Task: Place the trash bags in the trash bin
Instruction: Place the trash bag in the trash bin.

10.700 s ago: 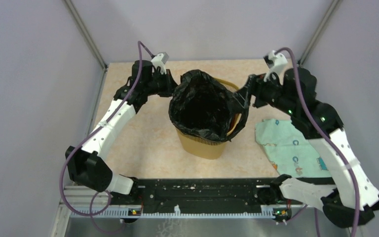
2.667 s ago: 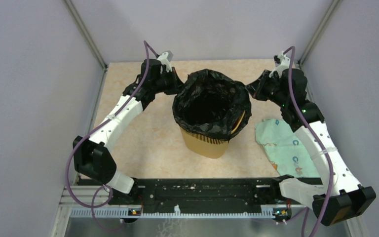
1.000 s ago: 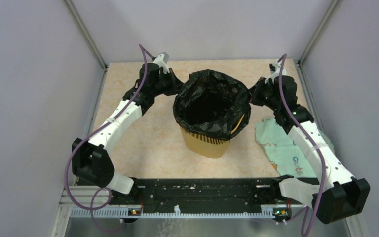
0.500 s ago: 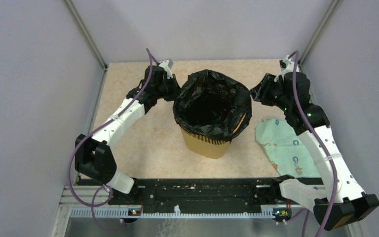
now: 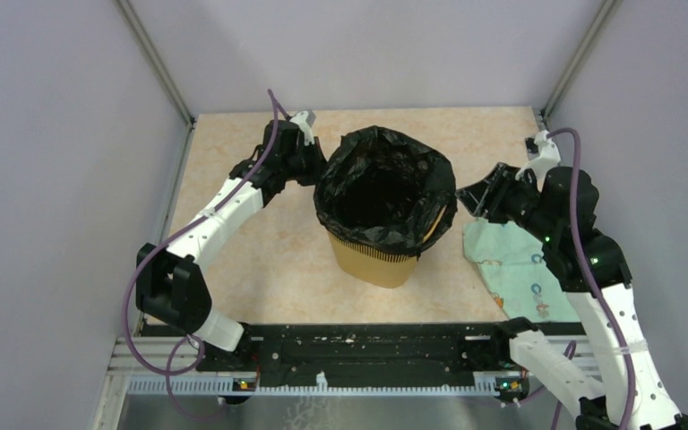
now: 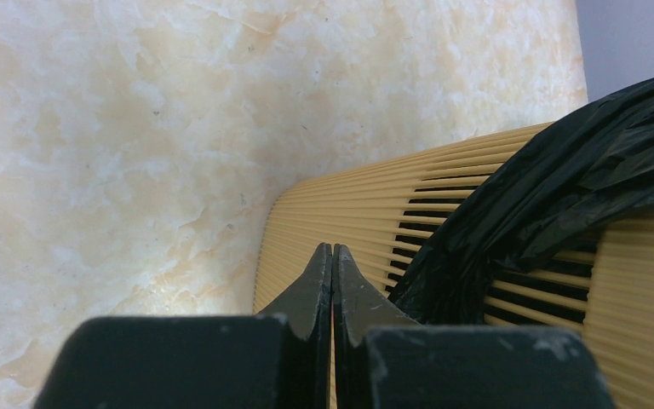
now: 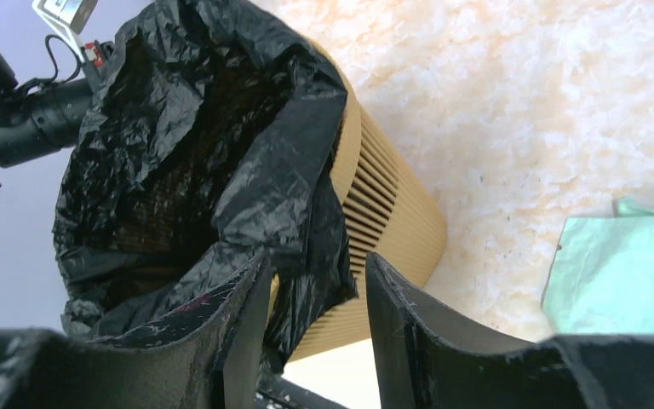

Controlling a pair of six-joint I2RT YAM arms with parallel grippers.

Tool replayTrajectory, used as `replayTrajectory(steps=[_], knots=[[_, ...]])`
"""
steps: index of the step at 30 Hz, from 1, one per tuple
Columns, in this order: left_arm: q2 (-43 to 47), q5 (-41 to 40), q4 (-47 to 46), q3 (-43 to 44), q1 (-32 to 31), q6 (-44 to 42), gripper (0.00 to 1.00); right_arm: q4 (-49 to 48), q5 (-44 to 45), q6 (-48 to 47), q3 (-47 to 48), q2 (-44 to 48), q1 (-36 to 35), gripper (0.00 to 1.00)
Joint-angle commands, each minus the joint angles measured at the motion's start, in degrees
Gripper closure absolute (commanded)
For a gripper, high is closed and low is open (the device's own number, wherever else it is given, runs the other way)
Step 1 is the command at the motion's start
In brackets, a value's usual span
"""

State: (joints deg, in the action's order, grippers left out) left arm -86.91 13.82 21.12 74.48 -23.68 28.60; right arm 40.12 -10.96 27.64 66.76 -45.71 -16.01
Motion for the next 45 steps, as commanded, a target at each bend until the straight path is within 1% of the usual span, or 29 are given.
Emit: replayTrajectory(steps=[1, 6, 12, 18, 21, 25, 28, 32, 45], knots=[[-0.45, 0.0, -0.69, 2.44, -0.22, -0.67, 1.0, 1.43, -1.8, 1.6, -1.02, 2.8, -0.69, 0.55], [-0.48, 0.02, -0.65, 2.59, -0.22, -0.74, 1.0, 0.81, -5.73, 2.97, -3.63, 4.87, -0.7, 0.55], [-0.86, 0.32, -0.65, 2.9, -0.22, -0.65, 1.0, -2.98, -9.78, 5.62, -9.09, 7.6, -0.69, 0.57], [-0.82, 0.34, -0.66, 2.85, -0.21, -0.56, 1.0, -7.68, -9.78, 7.84, -13.25, 8.14, -0.69, 0.6], [-0.93, 0.35, -0.58, 2.94, -0.22, -0.65, 1.0, -8.73, -7.49, 8.47, -14.38, 8.1, -0.69, 0.67], [-1.16, 0.52, -0.56, 2.91, -0.22, -0.65, 1.0, -8.99, -2.79, 8.84, -15.84, 8.17, -0.74, 0.83], [-1.31, 0.83, -0.69, 2.8, -0.25, -0.57, 1.0, -10.46, -2.68, 9.14, -17.45, 7.11, -0.69, 0.92], [-1.34, 0.77, -0.83, 2.6, -0.26, -0.65, 1.0, -12.61, -2.44, 9.32, -19.83, 5.61, -0.71, 1.0], [-1.97, 0.38, -1.27, 1.86, -0.22, -1.0, 1.0, -16.11, -1.3, 9.01, -26.71, 2.8, -0.85, 1.0]])
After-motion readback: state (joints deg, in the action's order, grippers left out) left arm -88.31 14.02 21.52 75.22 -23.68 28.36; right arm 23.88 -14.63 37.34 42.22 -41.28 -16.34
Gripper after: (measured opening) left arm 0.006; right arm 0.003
